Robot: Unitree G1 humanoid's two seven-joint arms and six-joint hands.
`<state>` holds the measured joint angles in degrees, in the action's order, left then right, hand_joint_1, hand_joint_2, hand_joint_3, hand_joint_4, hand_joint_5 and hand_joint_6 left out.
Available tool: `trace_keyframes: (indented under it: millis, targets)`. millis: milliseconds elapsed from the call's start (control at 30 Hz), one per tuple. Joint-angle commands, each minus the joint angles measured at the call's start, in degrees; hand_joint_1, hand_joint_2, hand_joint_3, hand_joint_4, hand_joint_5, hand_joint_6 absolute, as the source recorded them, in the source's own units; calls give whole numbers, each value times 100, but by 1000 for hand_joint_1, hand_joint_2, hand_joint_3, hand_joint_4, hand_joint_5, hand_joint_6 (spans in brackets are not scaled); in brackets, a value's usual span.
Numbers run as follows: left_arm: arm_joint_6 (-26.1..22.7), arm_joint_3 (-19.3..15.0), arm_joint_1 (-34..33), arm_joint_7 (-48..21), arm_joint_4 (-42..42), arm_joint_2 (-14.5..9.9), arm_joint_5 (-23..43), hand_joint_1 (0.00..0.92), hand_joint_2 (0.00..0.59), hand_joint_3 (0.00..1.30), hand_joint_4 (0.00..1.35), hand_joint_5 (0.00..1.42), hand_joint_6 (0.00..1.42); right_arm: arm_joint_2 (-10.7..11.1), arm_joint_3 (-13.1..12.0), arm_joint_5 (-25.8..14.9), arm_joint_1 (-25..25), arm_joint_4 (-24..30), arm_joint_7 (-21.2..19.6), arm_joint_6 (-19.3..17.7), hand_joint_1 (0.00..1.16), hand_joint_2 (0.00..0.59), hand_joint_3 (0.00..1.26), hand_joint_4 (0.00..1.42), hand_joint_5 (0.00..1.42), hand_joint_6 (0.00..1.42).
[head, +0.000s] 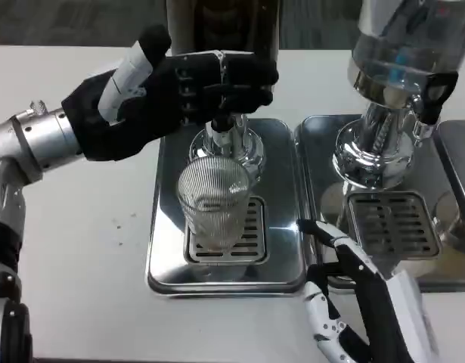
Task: Grasp the cup under the faucet to collect the drink, then remove the cup.
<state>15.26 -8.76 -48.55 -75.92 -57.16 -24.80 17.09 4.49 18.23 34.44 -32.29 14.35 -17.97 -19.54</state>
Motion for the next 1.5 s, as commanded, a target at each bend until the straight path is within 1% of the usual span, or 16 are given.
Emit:
trace_keyframes:
  millis: [33,400,467,600,700,867,933,1133,1367,1500]
  targets:
    - [111,73,135,-160,142,-60,-66,0,51,254,136,152,90,-12,-34,-56,1,-7,-48,1,423,569,276,187,195,380]
    - [437,168,307,-136,378,-59,-77,0,48,251,126,141,90,12,-62,-82,30,-3,-7,30,420,551,278,187,195,380]
    - [609,174,331,-89,412,-58,-101,0,50,251,125,140,90,19,-70,-92,27,2,-2,33,421,550,280,187,195,380]
    - [770,191,352,-35,419,-55,-113,0,51,251,124,139,90,24,-83,-106,11,6,-7,23,421,550,283,187,195,380]
    - [1015,240,379,27,418,-78,-190,0,51,251,124,136,90,30,-87,-115,-11,6,-2,22,422,550,284,187,195,380]
    - [1626,352,436,231,438,-130,-426,0,55,249,118,131,90,41,-104,-138,-23,25,13,33,422,550,285,192,195,380]
    - [1802,405,440,295,430,-154,-476,0,55,246,116,129,90,42,-110,-149,-25,27,21,32,422,549,285,194,196,380]
    - [2128,458,466,424,424,-181,-556,0,60,242,113,123,90,43,-118,-184,-17,19,36,27,423,549,294,197,208,380]
    - [2305,522,475,518,436,-201,-544,0,64,241,113,117,90,40,-112,-132,-10,38,15,38,423,549,294,197,209,380]
    - [2498,570,490,588,456,-219,-579,0,65,241,112,118,90,30,-112,-149,3,26,18,37,423,549,294,197,209,380]
